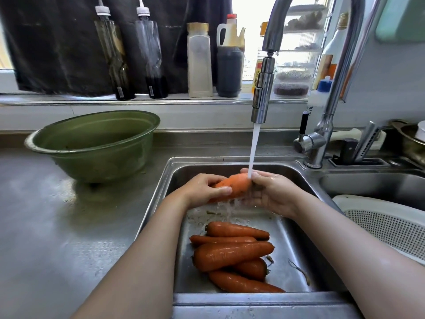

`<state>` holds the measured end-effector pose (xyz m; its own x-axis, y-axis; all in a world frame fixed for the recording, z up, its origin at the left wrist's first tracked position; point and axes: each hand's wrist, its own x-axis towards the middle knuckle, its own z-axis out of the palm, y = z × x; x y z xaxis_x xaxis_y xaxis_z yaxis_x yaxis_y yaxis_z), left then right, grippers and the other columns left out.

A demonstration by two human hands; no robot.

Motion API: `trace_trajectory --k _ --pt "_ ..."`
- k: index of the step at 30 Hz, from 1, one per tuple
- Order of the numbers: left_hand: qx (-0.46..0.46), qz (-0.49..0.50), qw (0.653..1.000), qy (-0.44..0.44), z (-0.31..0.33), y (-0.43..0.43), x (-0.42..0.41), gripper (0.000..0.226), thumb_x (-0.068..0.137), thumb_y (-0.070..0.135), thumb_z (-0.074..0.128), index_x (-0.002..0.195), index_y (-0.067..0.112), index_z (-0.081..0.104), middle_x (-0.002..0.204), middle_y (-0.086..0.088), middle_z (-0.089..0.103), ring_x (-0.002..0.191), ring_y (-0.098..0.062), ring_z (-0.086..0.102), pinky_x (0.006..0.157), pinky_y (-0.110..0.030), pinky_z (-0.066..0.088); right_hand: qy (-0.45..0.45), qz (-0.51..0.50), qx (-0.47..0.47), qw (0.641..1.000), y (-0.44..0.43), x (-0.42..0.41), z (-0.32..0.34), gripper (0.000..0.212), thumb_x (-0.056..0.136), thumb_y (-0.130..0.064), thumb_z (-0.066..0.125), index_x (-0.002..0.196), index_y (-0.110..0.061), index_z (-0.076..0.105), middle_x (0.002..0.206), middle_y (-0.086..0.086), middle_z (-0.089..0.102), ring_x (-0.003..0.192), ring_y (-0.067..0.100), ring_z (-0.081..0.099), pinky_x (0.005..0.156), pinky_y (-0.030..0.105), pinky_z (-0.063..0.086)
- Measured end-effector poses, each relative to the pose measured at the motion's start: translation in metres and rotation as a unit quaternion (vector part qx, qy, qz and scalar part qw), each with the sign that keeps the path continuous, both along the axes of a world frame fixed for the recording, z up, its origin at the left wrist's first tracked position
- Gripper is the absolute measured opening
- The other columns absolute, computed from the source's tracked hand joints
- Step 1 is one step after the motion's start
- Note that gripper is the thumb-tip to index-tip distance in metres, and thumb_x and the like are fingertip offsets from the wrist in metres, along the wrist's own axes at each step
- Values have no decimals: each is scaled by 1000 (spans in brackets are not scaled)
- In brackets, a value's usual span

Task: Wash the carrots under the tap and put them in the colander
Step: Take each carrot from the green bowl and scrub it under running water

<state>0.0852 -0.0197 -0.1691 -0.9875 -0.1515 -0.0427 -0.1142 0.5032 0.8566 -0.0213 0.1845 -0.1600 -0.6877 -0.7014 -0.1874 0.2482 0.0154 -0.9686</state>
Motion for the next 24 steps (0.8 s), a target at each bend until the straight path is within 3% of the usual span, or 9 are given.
trace_trajectory --k 3,6,9,11,15,18,22,24 --pt "0 6 1000 -8 1 0 3 42 94 50 68 133 36 67 117 8 73 107 -11 68 95 -30 54 1 24 -18 1000 1 2 1 26 103 -16 60 128 -16 66 118 19 75 108 39 73 93 53 59" --pt "12 16 1000 -16 0 2 4 39 96 56 62 131 39 68 115 7 74 106 -13 69 98 -34 54 25 -55 -12 998 -8 4 -1 38 94 -25 73 129 -12 68 115 19 75 99 35 76 79 48 63" --pt "17 18 999 -26 -1 6 1 46 97 61 57 134 37 66 112 3 76 101 -17 73 100 -43 56 31 -130 12 991 -17 7 -1 34 95 -29 74 123 -9 70 107 20 75 88 37 77 72 47 65" --pt "16 22 999 -33 -2 8 -1 48 98 62 54 134 33 67 110 1 76 98 -19 75 101 -45 56 55 -134 38 989 -17 4 -3 31 101 -29 68 126 -11 70 107 19 75 88 38 77 76 51 65" --pt "-5 25 999 -47 -2 8 -1 51 100 68 43 121 30 71 94 -1 78 88 -18 76 99 -45 56 -5 1 -21 1000 -8 8 1 32 102 -13 64 134 -15 60 122 20 70 107 38 73 83 50 63" --pt "3 17 998 -60 -1 10 -2 52 101 68 42 117 30 73 97 -2 79 88 -22 76 97 -45 58 71 -42 28 996 -10 9 -3 45 94 -19 75 136 -15 60 121 16 70 104 34 74 82 50 64" --pt "3 3 998 -61 1 20 -7 54 100 68 43 118 26 72 101 -5 78 88 -27 76 88 -43 61 119 -159 49 979 -16 16 1 37 81 -36 88 109 -15 75 99 11 77 84 28 78 66 44 66" --pt "-7 12 998 -67 3 23 -8 58 100 70 40 121 24 69 102 -7 77 81 -22 76 83 -40 62 130 -158 63 977 -15 13 1 28 86 -37 83 105 -18 77 98 10 77 85 28 77 68 43 66"
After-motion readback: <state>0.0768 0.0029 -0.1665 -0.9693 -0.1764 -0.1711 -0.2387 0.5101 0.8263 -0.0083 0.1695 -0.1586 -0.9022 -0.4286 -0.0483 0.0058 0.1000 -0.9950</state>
